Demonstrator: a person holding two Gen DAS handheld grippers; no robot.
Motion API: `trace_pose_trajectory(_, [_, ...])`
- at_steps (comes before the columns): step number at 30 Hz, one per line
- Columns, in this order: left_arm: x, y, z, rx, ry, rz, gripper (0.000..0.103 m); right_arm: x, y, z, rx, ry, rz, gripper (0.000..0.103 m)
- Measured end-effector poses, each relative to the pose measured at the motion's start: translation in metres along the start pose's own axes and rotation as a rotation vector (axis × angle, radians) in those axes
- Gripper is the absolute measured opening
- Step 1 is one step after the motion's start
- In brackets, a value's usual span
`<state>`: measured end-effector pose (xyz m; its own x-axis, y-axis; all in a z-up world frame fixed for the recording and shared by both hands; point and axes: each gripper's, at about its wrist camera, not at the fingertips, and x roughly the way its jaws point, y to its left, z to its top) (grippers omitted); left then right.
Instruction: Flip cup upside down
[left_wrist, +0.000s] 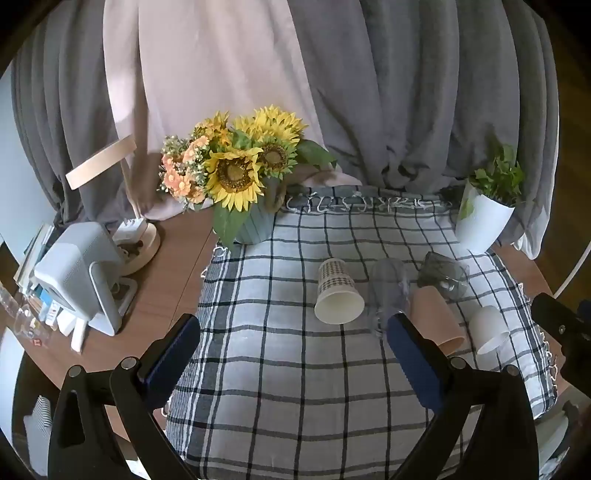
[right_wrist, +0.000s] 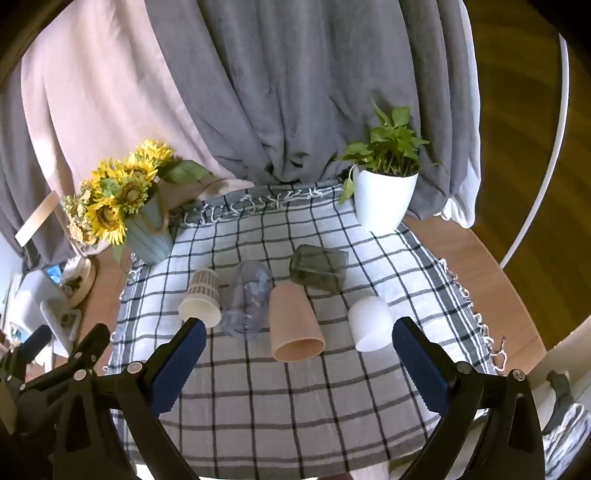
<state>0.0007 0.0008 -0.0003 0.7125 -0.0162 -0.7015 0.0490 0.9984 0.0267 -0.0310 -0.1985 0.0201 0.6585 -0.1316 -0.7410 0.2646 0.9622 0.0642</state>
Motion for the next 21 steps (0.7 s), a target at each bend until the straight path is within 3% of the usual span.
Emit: trace_pose_trajectory(21, [0.0009, -0.0001, -0.0007, 0.000, -0.011, -0.010, 0.103, 0.0011, 0.0004, 0.0043, 0.001, 0.000, 0.002, 0.101])
